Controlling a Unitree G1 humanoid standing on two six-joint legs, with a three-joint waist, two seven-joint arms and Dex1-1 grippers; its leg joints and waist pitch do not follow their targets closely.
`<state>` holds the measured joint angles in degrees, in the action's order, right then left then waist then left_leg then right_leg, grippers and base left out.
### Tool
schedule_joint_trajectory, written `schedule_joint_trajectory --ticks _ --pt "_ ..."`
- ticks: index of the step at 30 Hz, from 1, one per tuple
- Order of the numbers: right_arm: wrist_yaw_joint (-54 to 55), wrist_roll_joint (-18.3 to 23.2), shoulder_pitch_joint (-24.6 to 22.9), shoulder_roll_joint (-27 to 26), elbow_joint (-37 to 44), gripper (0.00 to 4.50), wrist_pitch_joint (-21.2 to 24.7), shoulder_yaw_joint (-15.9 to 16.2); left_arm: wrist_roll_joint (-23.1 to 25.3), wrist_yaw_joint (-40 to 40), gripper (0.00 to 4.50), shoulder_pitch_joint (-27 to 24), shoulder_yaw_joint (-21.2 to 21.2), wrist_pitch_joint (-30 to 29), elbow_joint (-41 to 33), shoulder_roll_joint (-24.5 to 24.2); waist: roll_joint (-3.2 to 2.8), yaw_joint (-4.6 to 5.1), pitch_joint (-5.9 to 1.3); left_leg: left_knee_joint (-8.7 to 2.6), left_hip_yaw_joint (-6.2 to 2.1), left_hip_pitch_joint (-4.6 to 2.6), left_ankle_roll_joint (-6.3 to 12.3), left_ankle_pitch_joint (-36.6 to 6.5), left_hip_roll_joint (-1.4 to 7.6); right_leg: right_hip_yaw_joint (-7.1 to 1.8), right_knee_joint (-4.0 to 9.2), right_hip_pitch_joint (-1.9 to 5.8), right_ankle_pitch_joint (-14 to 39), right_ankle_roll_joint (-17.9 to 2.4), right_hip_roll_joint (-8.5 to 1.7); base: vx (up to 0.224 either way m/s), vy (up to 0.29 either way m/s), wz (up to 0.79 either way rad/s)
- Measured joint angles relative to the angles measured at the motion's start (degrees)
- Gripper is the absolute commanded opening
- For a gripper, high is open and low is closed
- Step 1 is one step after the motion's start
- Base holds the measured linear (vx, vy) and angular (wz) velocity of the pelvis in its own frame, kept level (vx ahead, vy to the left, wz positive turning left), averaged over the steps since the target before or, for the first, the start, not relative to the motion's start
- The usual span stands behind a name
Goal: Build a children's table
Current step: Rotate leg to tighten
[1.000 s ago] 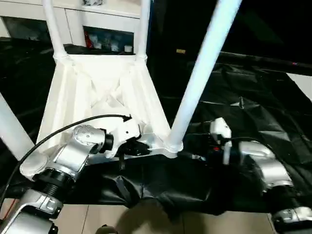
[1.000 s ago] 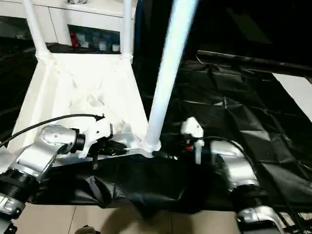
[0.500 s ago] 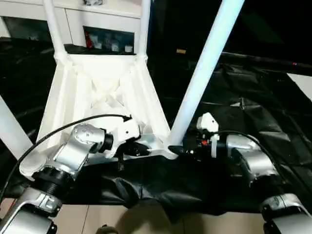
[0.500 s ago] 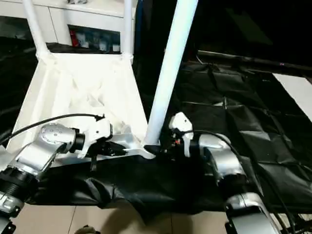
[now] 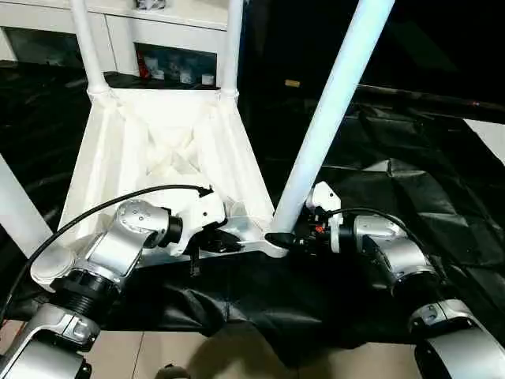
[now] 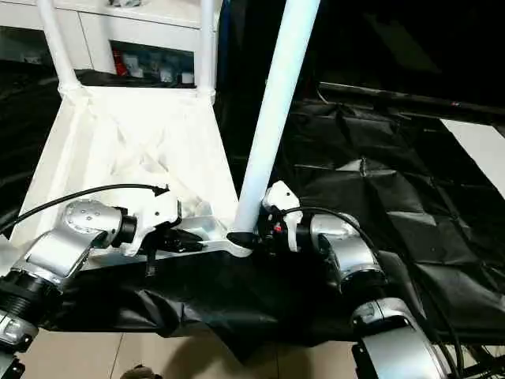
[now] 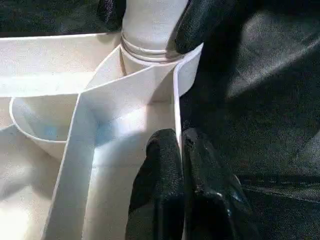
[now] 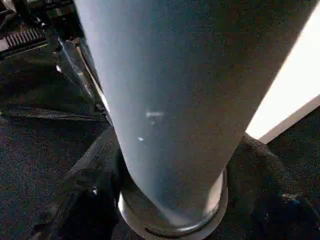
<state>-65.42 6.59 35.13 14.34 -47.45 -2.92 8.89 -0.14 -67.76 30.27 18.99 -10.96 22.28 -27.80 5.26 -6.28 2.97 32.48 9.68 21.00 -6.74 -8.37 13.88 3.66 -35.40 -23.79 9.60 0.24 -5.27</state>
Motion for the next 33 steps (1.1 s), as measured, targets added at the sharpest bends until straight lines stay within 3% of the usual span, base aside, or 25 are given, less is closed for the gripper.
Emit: schedule_joint_trajectory --ticks 8,14,17,19,24,28,33 --pt "11.09 0.02 -1.52 -3.7 -0.63 2.59 0.33 -3.44 1.88 7.58 0.0 1.25 -0.65 -2.55 1.92 4.49 -0.01 0.08 0.0 0.03 -0.02 -0.05 0.0 0.0 -0.02 0.0 0.1 0.04 0.01 0.01 0.0 0.0 0.0 0.0" --pt "33.14 -0.38 0.4 -10.99 -3.68 2.59 1.35 -7.98 4.64 18.52 0.0 3.44 -1.49 -7.59 4.12 10.56 -0.1 1.57 0.07 0.09 -0.18 0.01 0.0 0.0 -0.08 0.13 0.46 -0.12 0.01 0.01 -0.02 0.0 0.0 0.0" --pt "35.18 -0.75 0.53 -11.98 -4.38 2.59 0.13 -8.36 4.9 19.33 0.0 3.52 -1.7 -8.2 4.11 11.01 -0.1 1.67 0.07 0.09 -0.24 -0.01 0.0 0.0 -0.08 0.19 0.48 -0.15 0.01 0.01 -0.02 0.0 0.0 0.0" --pt "35.2 -0.76 0.52 -12.2 -4.48 3.14 -0.33 -8.37 4.99 18.63 0.0 3.52 -1.68 -8.35 4.1 11.02 -0.12 1.74 0.08 0.08 -0.24 0.0 0.0 0.0 -0.08 0.18 0.48 -0.18 0.01 0.01 -0.02 0.0 0.0 0.0" --pt "32.67 -0.67 0.52 -12.53 -4.21 3.63 -0.5 -8.37 5.04 16.09 0.0 3.22 -1.74 -8.28 3.06 9.71 -0.1 2.31 0.07 0.09 -0.24 0.01 0.0 0.0 -0.07 0.17 0.45 -0.19 0.0 0.01 -0.01 0.0 0.0 0.0" --pt "24.76 -0.74 0.52 -10.16 -3.39 3.63 -0.48 -6.17 3.59 11.55 0.0 1.4 -1.58 -6.46 0.39 6.93 -0.08 2.24 0.05 0.07 -0.23 0.06 0.0 0.0 -0.06 0.15 0.37 -0.19 -0.08 -0.08 -0.01 0.0 0.0 0.0" --pt "10.98 -0.6 0.16 -5.85 -1.82 3.63 -1.38 -2.93 1.07 4.91 0.0 0.19 -1.72 -4.65 -1.21 3.48 -0.07 1.01 0.05 -0.1 -0.15 0.09 -0.01 0.0 -0.02 0.12 0.25 -0.2 -0.2 -0.21 0.0 0.03 -0.003 0.03"
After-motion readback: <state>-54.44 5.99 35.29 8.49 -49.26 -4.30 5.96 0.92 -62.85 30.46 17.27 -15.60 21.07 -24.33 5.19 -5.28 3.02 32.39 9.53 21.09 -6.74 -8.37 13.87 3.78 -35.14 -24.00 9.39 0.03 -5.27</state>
